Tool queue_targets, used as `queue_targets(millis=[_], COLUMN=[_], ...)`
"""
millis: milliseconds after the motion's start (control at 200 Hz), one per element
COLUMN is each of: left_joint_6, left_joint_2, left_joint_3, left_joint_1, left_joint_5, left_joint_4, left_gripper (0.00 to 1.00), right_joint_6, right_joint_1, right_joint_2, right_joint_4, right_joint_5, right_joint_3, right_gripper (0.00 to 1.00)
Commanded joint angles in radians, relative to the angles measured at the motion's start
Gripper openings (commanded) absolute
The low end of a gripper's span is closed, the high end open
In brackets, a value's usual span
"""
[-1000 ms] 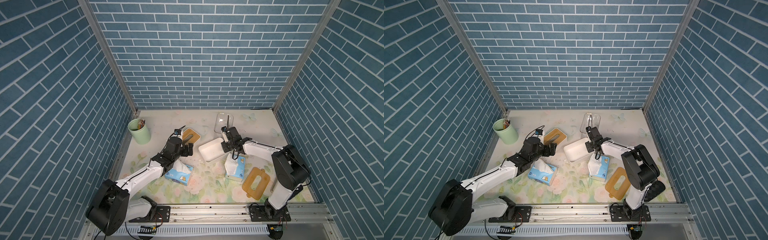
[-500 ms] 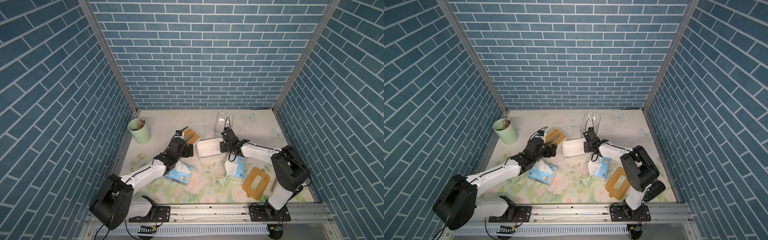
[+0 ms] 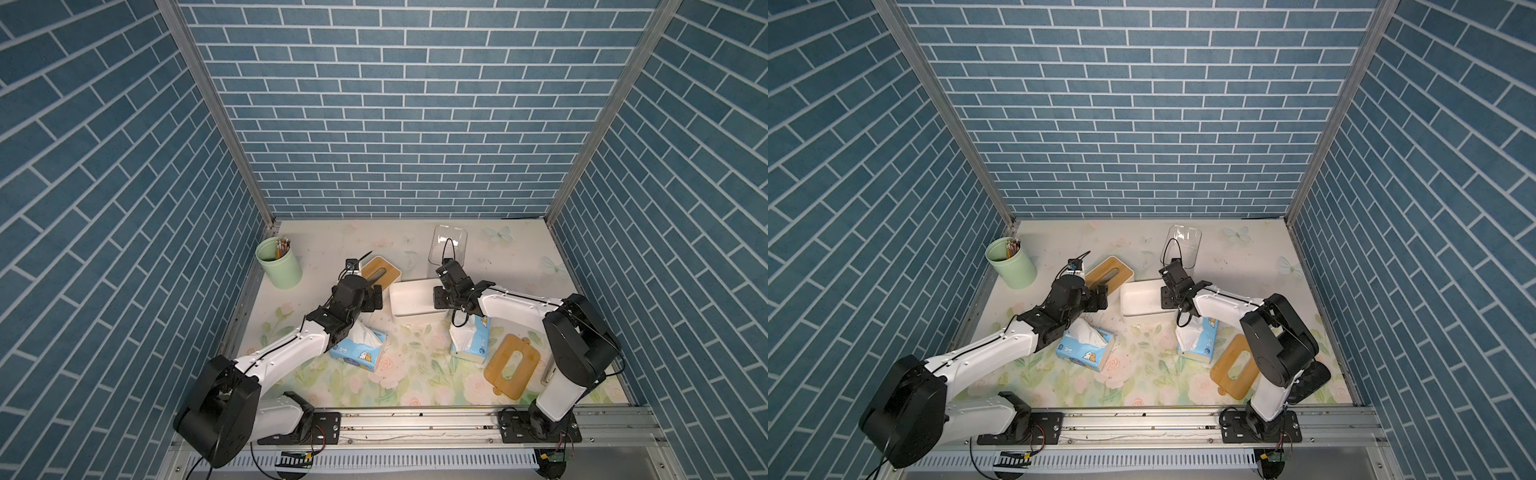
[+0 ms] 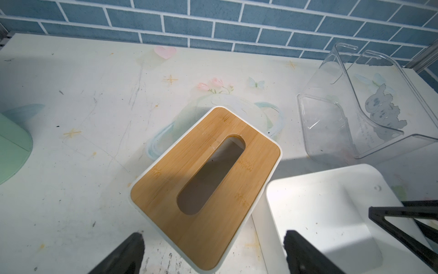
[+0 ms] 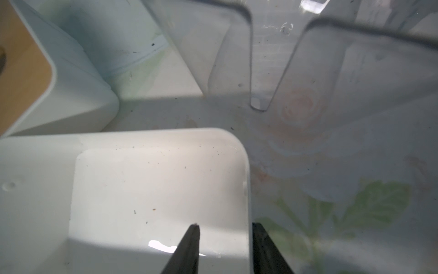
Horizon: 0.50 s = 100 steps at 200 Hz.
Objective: Put the tissue paper into the tissue box
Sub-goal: Move the tissue box to the center of the board.
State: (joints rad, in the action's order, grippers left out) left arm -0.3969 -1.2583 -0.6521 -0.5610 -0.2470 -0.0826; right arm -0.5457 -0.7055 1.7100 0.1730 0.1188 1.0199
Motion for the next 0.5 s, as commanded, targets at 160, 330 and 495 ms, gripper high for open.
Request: queue_targets(millis=[160, 330, 495], left_joint_6=[0.000, -0.007, -0.041], left_joint_2=[0.022, 0.026, 0.068], left_joint_3=[-0.005, 0.000, 0.019], left_joint_1=[0.001, 0.008, 0.052], left_joint_5=[-0.042, -0.029, 0.016], left_joint_4=[0.009, 0.034, 0.099], left_gripper=[0.97, 0.97, 0.97], right_joint_6=[0.036, 0.118, 0.224], right_joint_1=[-0.008, -0.010, -0.052], right_joint_2=[-0.038, -0.068, -0.131], right_joint_4=[-0.011, 0.083, 0.162], right_joint_5=[-0.223, -0.117, -0.077], right_joint_3=[-0.030, 0.008, 0.055], right_gripper=[0.47, 0.50, 0.59])
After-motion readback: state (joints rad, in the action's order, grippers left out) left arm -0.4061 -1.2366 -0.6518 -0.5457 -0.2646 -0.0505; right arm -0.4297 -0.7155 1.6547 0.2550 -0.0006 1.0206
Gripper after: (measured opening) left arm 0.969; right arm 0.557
